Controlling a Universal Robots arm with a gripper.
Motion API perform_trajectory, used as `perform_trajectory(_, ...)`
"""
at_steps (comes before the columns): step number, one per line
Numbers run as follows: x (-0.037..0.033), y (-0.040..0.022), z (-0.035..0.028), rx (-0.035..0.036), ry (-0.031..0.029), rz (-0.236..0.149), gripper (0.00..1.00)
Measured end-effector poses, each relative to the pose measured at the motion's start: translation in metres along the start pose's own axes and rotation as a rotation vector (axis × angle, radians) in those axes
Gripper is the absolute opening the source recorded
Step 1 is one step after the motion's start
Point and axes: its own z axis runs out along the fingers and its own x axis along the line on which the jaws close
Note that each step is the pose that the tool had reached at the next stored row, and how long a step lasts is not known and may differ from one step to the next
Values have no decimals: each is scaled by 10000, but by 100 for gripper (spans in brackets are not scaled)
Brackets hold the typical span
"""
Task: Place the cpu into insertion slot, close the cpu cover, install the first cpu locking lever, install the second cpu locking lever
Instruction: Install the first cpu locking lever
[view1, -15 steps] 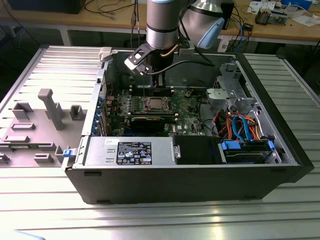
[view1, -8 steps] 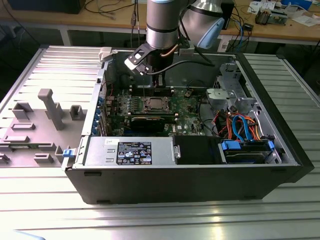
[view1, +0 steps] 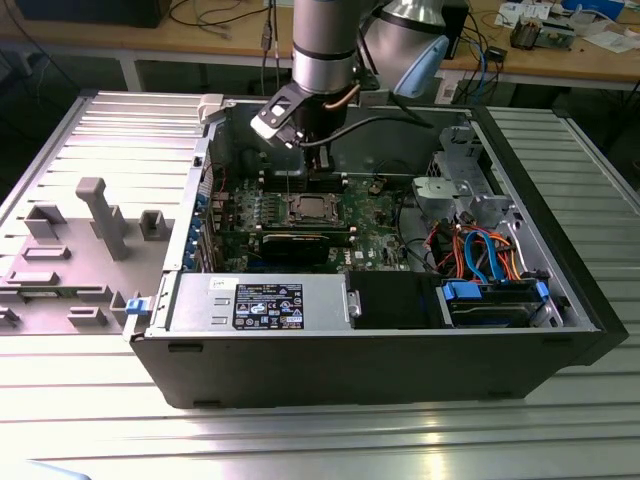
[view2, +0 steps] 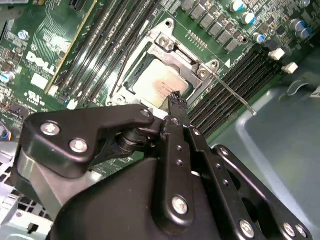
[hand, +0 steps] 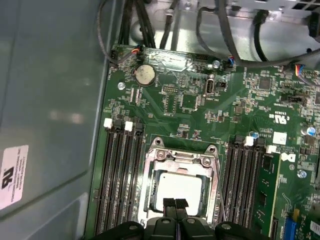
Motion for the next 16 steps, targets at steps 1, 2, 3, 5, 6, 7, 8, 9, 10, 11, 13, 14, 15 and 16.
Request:
perform_trajectory(1, 1, 0, -65, 2, -14, -15, 11)
perform_trajectory(2, 2, 0, -113, 2, -21, -16, 11)
perform_trajectory(3, 2, 0, -147, 4, -27, -16, 11)
perform_trajectory(5, 3, -2, -164, 7, -39, -320, 11)
perform_trajectory(6, 3, -2, -165, 13, -41, -572, 11)
perform_trajectory(7, 2, -2, -165, 15, -41, -703, 11)
perform_trajectory(8, 3, -2, -165, 16, -41, -838, 11)
perform_trajectory(9, 3, -2, -165, 19, -41, -1033, 11)
perform_trajectory(10, 3, -2, -165, 20, -42, -1145, 11)
perform_trajectory(11, 3, -2, -165, 24, -42, -1419, 11)
perform_trajectory(13, 3, -2, -165, 32, -42, -2032, 11)
perform_trajectory(14, 3, -2, -165, 36, -42, -2263, 11)
perform_trajectory(15, 3, -2, -165, 37, -43, -2402, 11)
perform_trajectory(16, 3, -2, -164, 41, -43, -2661, 11)
